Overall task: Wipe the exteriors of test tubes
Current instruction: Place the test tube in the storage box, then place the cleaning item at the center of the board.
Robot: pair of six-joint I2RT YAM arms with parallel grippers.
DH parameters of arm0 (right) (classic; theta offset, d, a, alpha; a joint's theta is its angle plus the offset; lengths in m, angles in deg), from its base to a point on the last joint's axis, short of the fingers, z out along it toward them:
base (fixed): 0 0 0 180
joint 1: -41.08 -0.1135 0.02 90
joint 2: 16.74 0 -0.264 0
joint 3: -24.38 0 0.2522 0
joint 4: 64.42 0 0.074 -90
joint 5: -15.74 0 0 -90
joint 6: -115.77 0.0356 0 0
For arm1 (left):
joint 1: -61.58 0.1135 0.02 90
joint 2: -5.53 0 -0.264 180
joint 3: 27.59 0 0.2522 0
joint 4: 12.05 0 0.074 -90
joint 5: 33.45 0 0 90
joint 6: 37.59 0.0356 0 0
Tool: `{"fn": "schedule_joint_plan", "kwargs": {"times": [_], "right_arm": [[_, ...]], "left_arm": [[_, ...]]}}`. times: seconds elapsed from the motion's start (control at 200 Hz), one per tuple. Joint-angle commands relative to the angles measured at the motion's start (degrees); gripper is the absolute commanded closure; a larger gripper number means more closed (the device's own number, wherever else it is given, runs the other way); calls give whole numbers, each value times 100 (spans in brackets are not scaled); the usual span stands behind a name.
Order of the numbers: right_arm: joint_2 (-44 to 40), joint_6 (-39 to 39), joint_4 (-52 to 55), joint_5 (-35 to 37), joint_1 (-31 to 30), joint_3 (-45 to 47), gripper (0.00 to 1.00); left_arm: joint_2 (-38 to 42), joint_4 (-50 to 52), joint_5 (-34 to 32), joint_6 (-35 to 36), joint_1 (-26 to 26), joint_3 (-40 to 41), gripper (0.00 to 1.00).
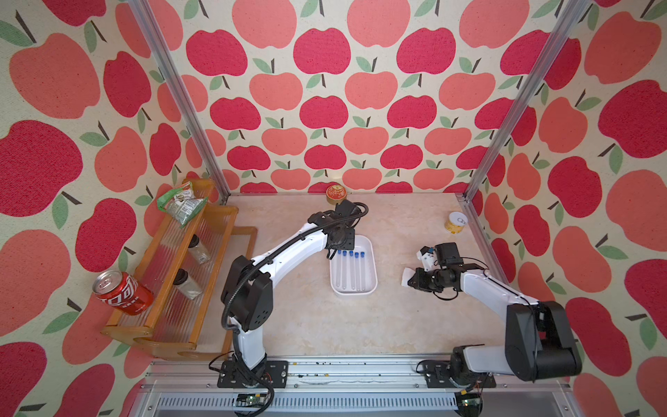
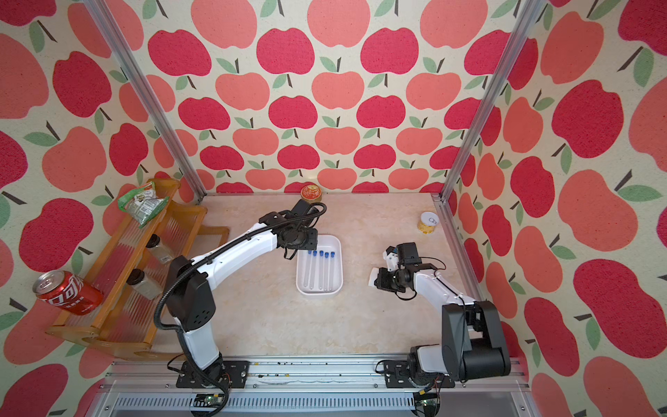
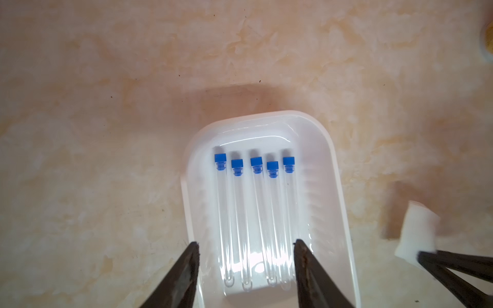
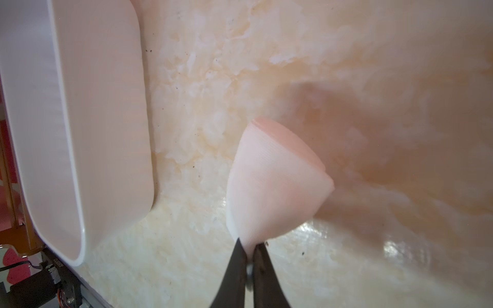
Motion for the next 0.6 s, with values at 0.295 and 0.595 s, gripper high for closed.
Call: {"fn": "schedule_joint_plan", "kwargs": {"times": [0.295,0.595], "right_arm": [[258,-202,328,348,12,-693,14],[-391,-338,430,752,43,-823,1]], "left_arm": [[2534,-228,539,-143,1165,2237,0],[2833,-303,1033,-261,2274,2788,0]]}}
